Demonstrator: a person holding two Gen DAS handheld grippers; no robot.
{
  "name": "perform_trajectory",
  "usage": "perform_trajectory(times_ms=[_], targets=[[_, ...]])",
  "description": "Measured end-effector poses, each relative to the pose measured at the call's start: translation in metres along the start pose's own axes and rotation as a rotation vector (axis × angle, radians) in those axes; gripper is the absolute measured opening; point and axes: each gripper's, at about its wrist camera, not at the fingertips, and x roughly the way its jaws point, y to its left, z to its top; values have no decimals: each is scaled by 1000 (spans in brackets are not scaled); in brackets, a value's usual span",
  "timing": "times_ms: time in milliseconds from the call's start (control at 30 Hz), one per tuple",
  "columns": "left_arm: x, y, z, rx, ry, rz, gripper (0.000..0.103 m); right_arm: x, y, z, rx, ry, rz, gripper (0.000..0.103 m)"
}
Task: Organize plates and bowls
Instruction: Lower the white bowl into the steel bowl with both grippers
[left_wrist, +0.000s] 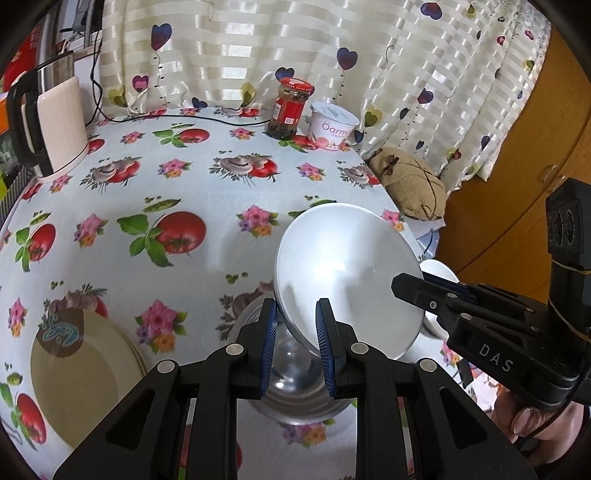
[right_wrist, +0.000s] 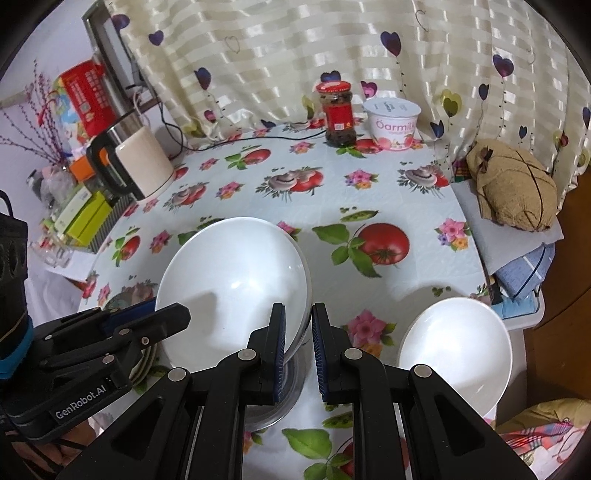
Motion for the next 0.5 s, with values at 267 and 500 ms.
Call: perform_trajectory(times_ms=[267,500], targets=[[3,11,-14,-22,30,16,23,11,10,-15,-8,40,16,14],[9,14,-20,-26,53,23,23,20,12,-22,-10,68,21,14]])
